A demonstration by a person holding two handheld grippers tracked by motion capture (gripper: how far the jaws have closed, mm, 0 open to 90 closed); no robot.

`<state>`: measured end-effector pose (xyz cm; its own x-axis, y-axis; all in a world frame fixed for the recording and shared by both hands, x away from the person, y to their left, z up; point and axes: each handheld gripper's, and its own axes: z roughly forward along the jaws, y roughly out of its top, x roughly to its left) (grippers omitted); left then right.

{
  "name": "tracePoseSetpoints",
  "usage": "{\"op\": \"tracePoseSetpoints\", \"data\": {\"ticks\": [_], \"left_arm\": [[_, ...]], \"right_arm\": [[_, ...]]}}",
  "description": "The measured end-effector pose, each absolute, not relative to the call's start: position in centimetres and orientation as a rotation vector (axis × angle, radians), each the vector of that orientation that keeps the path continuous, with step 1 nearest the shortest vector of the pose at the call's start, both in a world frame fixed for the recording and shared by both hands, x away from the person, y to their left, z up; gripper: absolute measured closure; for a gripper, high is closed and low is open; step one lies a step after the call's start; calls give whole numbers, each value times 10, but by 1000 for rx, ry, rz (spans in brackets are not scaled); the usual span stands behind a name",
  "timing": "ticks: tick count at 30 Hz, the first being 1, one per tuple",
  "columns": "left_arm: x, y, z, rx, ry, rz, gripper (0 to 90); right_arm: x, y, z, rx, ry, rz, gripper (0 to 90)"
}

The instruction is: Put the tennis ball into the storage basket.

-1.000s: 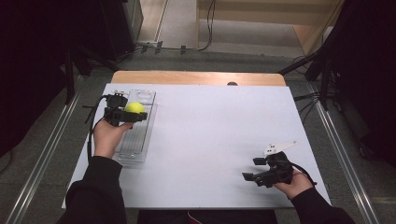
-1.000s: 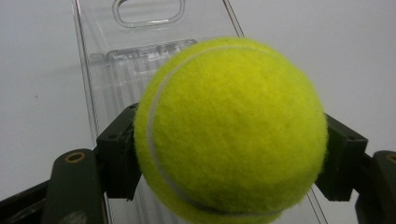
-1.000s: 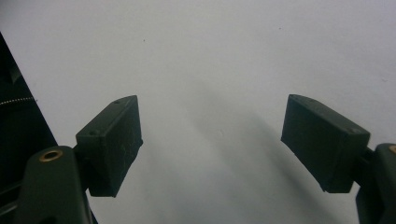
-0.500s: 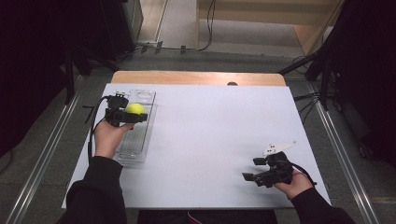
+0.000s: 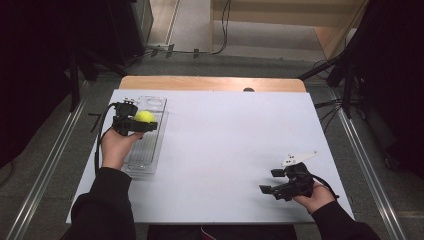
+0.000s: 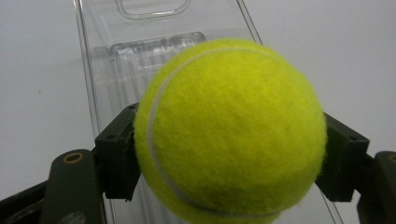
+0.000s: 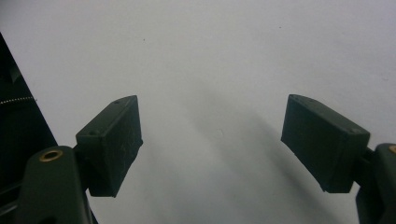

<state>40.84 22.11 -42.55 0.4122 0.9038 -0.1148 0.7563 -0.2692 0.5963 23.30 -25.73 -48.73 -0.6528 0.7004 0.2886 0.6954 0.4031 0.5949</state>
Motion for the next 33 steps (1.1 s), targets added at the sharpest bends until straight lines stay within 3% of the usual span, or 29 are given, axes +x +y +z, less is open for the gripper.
{"op": "tracePoseSetpoints", "data": {"ticks": [10,33], "left_arm": [[406,224,-414,2024,1380,318,220],[400,221,-388,2033,1309,248,203]], "right_arm": [[233,-257,-487,1310,2626,1106,183],[233,-258,-488,1307,2624,1112,182]]}}
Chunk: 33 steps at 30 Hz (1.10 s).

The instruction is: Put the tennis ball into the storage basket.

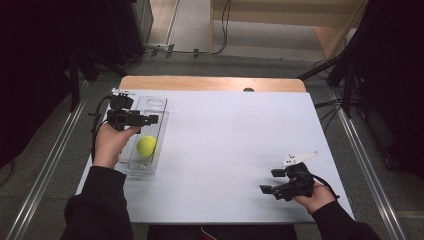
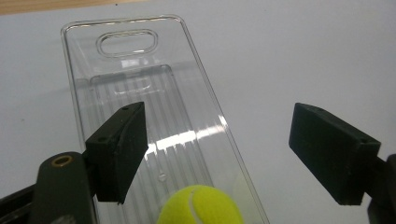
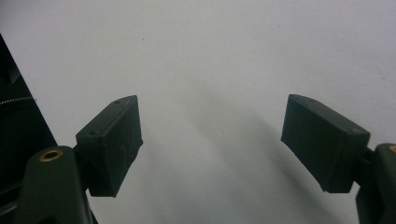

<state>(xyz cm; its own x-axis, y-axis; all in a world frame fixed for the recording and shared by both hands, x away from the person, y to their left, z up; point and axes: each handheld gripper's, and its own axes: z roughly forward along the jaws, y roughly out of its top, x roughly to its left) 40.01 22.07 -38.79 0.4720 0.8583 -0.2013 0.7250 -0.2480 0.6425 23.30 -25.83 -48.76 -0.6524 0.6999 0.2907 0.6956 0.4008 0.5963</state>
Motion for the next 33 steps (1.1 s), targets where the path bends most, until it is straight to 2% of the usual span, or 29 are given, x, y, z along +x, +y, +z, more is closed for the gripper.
{"op": "tracePoseSetpoints", "data": {"ticks": [33], "left_arm": [[393,184,-390,2118,1162,121,203]], "right_arm": [[232,-258,-488,1308,2629,1100,182]]}}
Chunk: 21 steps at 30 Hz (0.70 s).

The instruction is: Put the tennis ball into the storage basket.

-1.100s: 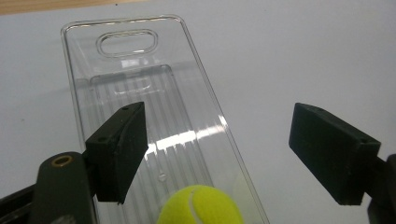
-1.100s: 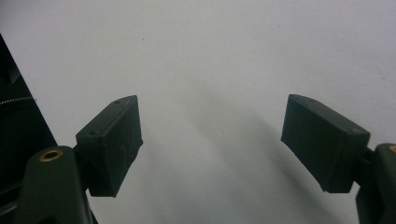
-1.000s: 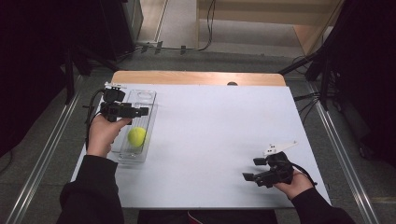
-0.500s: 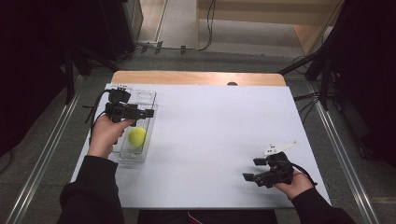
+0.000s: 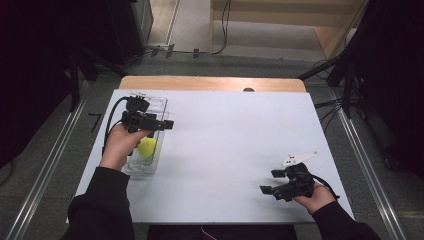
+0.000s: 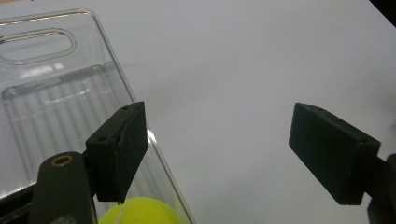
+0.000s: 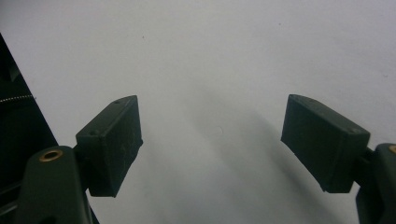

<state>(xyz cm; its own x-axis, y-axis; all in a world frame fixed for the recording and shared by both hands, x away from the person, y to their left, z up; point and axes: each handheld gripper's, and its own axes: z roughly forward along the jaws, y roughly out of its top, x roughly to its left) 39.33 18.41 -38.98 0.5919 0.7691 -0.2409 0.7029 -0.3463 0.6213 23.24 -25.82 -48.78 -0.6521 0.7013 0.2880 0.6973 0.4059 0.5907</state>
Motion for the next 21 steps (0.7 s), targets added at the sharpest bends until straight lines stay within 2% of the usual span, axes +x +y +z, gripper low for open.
{"op": "tracePoseSetpoints", "data": {"ticks": [21], "left_arm": [[386,155,-395,2161,1069,91,203]], "right_arm": [[232,-258,-488,1309,2628,1100,183]]}}
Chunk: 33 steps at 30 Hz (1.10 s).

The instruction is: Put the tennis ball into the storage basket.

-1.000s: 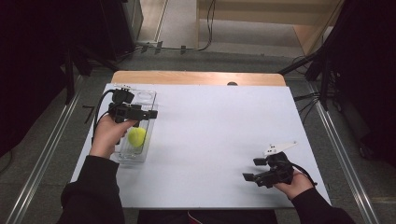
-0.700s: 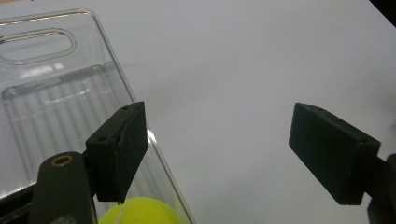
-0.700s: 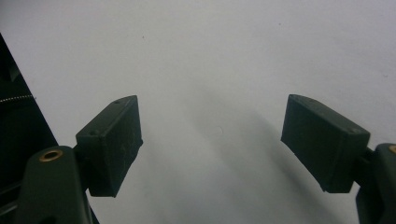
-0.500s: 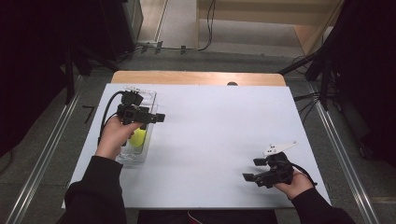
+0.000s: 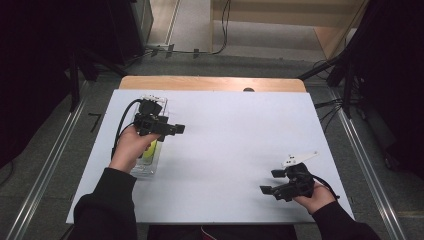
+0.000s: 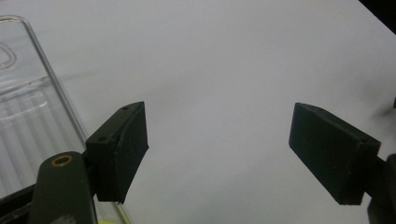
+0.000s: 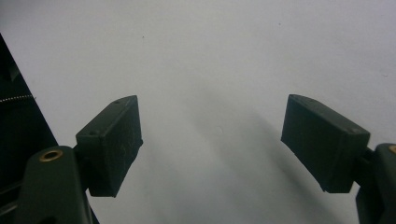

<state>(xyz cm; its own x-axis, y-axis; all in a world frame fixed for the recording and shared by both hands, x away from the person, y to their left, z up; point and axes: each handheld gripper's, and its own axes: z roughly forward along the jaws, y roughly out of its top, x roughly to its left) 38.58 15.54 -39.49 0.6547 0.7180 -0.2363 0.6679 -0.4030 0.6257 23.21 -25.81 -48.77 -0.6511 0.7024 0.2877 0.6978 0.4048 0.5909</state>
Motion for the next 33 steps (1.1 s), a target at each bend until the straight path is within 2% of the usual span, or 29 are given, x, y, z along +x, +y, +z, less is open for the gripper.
{"op": "tracePoseSetpoints", "data": {"ticks": [17,33], "left_arm": [[372,135,-401,2178,964,30,203],[349,134,-408,2180,896,-13,203]], "right_arm": [[232,-259,-487,1314,2624,1101,182],[232,-259,-488,1317,2624,1098,182]]}}
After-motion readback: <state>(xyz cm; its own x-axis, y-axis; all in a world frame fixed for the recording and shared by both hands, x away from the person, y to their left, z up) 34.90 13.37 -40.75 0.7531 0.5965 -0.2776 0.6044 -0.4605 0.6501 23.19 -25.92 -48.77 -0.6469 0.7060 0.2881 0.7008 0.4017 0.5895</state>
